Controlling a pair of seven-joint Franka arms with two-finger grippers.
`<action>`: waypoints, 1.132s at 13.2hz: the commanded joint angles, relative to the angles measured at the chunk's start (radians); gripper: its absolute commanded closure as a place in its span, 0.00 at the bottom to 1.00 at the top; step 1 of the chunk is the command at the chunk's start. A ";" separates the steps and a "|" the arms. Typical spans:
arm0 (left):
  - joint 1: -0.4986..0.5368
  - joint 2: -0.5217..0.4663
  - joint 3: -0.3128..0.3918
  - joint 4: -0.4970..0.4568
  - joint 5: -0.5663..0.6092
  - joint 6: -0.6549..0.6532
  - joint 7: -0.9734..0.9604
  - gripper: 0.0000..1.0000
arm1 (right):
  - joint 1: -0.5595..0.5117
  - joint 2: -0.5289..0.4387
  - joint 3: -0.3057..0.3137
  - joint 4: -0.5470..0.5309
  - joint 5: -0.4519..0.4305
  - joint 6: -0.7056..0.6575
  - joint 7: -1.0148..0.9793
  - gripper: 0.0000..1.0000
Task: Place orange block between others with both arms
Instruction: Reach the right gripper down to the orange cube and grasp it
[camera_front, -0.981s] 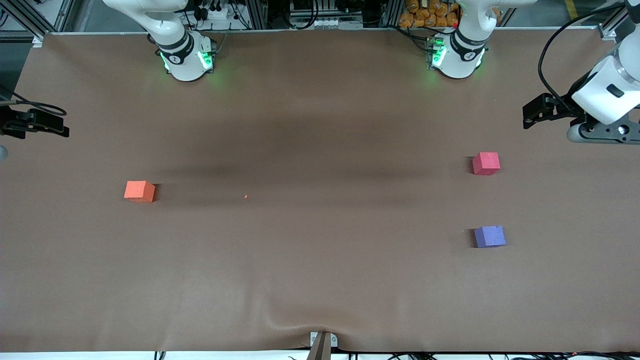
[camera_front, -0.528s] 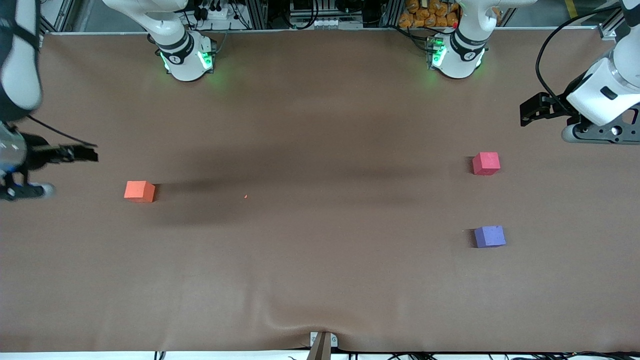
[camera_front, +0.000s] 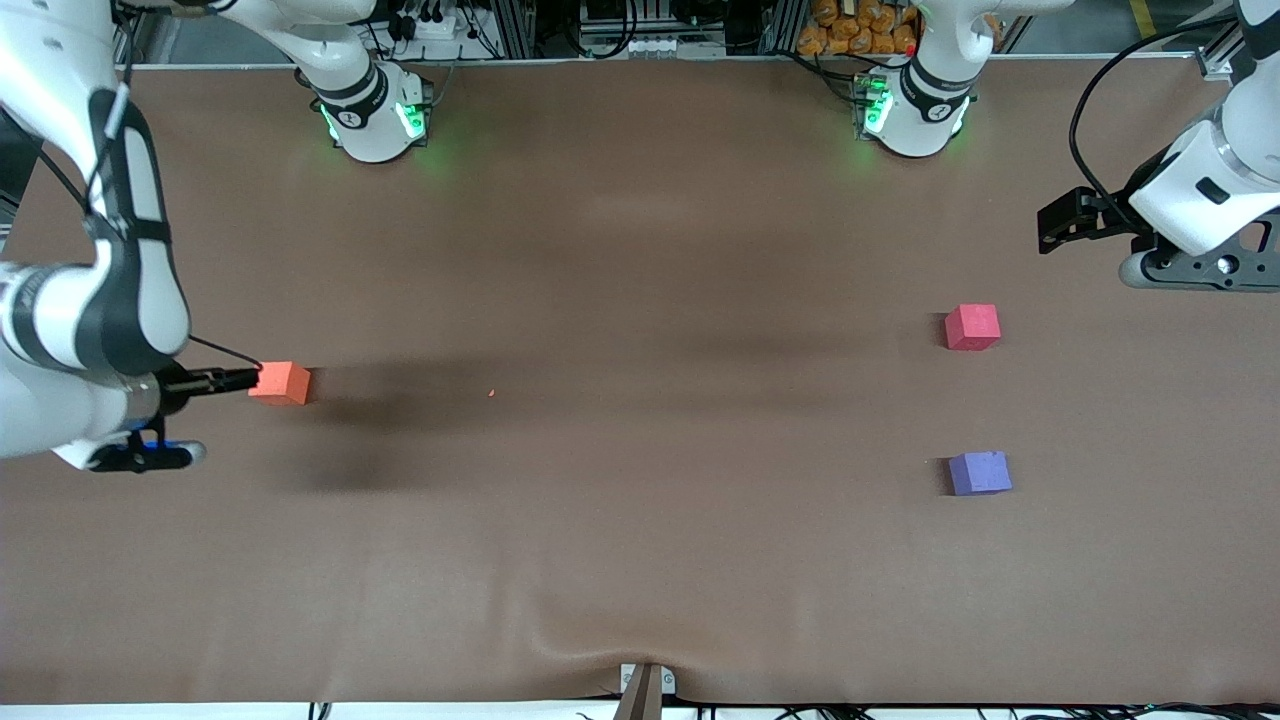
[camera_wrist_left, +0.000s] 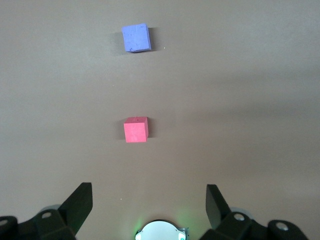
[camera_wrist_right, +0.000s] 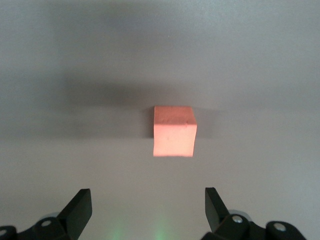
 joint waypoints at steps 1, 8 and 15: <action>-0.001 -0.001 0.000 0.005 -0.017 -0.011 -0.007 0.00 | -0.022 0.050 0.004 0.017 0.010 0.039 0.014 0.00; -0.001 0.004 0.000 0.005 -0.017 -0.011 -0.007 0.00 | -0.043 0.147 0.004 -0.006 0.010 0.152 0.014 0.00; 0.004 0.006 0.000 0.008 -0.015 -0.009 -0.007 0.00 | -0.051 0.191 0.002 -0.016 0.009 0.185 0.013 0.00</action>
